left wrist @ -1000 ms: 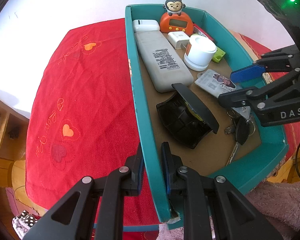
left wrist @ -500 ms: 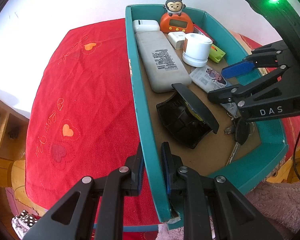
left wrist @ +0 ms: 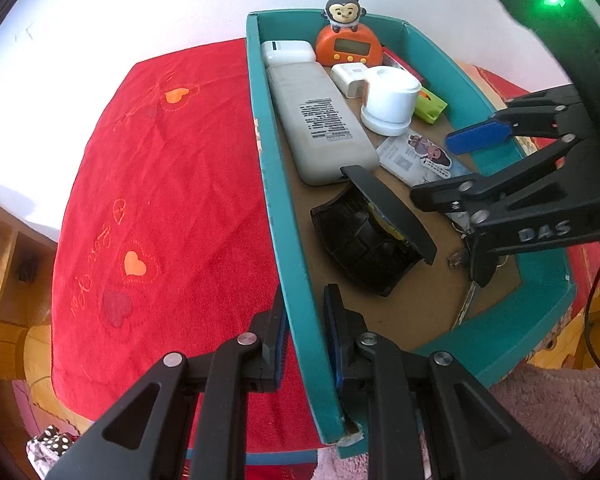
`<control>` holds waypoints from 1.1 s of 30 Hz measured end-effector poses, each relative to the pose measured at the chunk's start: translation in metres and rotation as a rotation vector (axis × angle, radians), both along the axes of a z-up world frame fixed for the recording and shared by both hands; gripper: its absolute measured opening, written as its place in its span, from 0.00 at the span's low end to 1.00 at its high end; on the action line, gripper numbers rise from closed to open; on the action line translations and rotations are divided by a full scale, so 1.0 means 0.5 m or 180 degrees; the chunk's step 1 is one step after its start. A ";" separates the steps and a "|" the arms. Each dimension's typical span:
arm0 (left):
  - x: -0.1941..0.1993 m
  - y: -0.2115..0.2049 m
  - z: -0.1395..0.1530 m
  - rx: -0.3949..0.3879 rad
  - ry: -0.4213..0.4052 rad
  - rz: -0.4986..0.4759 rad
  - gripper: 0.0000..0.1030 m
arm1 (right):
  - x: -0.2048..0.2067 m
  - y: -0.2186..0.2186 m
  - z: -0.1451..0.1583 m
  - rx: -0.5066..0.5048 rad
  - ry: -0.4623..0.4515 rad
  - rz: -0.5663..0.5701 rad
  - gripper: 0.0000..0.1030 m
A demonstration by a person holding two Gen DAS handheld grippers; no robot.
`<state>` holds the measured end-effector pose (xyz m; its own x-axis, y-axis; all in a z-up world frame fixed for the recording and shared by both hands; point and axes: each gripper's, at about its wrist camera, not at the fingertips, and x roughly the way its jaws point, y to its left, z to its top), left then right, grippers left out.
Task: Organize objects
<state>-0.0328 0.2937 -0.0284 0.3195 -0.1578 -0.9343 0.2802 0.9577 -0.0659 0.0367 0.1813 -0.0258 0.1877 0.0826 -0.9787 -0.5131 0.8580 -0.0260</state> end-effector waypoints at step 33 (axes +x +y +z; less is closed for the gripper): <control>-0.021 -0.040 0.096 0.0009 -0.0170 0.0753 0.82 | -0.156 -0.244 0.148 0.0900 -0.0685 -0.1171 0.73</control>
